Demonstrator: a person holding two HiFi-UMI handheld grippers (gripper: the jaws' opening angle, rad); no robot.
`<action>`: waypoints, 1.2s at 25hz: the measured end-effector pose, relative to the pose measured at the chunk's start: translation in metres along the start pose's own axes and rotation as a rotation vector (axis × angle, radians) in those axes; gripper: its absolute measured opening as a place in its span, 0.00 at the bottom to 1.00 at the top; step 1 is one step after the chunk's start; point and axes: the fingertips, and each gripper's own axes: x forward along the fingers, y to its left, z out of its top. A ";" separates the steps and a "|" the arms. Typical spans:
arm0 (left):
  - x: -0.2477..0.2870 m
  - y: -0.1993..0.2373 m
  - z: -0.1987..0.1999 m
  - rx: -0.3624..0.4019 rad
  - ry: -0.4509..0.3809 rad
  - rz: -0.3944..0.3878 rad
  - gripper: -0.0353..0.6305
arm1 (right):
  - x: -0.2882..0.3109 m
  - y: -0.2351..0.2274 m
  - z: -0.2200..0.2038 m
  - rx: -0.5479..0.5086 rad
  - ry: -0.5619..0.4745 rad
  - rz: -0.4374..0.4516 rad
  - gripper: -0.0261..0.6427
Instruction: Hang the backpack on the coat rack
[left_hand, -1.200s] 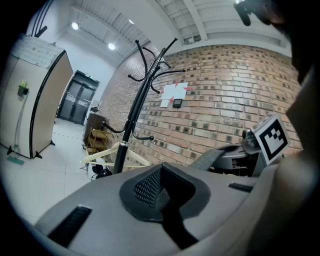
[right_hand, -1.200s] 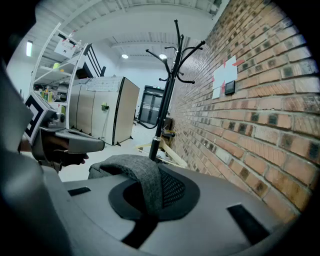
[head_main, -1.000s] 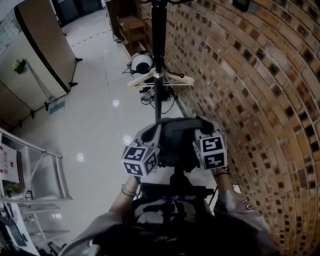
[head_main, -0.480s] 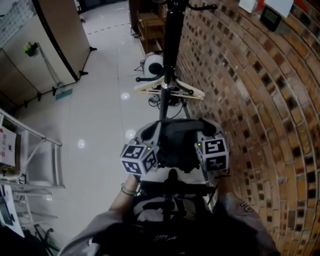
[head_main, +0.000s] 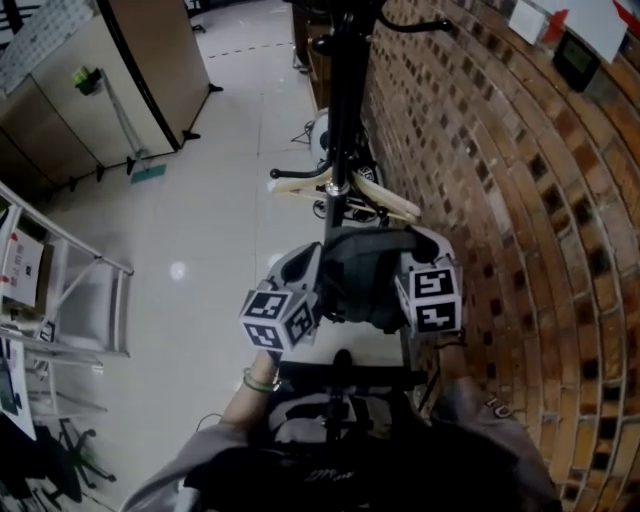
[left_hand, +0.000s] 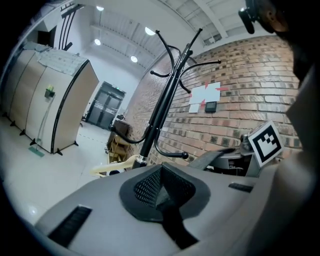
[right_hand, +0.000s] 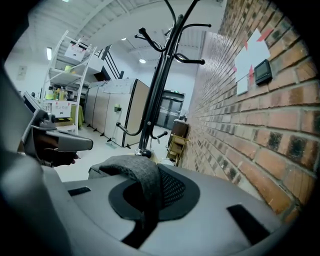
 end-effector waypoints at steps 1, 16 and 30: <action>0.003 0.003 0.001 -0.005 -0.004 0.016 0.06 | 0.005 -0.004 0.002 -0.007 -0.001 0.009 0.05; 0.034 0.025 0.006 -0.010 -0.009 0.132 0.06 | 0.059 -0.015 0.020 -0.077 -0.009 0.159 0.05; 0.044 0.053 0.005 -0.035 -0.009 0.188 0.06 | 0.104 -0.010 0.018 -0.124 0.012 0.224 0.05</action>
